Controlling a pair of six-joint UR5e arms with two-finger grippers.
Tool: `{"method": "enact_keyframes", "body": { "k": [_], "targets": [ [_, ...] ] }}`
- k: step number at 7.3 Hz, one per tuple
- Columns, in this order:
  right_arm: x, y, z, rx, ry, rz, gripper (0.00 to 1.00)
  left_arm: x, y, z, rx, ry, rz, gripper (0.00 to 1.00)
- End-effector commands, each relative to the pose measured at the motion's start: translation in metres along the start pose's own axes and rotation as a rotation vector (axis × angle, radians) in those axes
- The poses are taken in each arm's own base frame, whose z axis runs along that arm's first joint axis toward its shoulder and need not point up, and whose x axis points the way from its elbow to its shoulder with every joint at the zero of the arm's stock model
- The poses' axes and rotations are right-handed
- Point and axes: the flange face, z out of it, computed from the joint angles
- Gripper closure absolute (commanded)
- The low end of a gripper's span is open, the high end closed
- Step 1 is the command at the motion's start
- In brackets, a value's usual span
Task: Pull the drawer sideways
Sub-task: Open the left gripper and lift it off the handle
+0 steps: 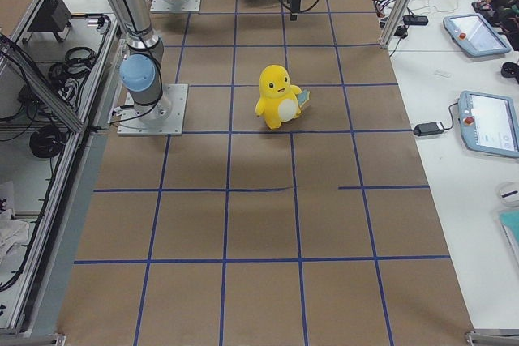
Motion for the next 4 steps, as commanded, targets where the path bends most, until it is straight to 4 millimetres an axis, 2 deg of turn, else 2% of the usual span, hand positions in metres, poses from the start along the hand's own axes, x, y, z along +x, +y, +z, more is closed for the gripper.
{"method": "enact_keyframes", "body": {
  "k": [1,2,3,4],
  "targets": [
    [0.000,0.000,0.000,0.000,-0.001,0.000,0.00,-0.032,0.004,-0.058,-0.007,0.172,0.067,0.00],
    [0.000,0.000,0.000,0.000,0.000,-0.002,0.00,-0.050,0.007,-0.091,0.007,0.273,0.068,0.00],
    [0.000,0.000,0.000,0.000,-0.001,-0.002,0.00,-0.068,0.014,-0.111,-0.020,0.400,0.075,0.00],
    [0.000,0.000,0.000,0.000,-0.001,0.000,0.00,-0.088,0.019,-0.125,0.005,0.484,0.179,0.00]
  ]
}}
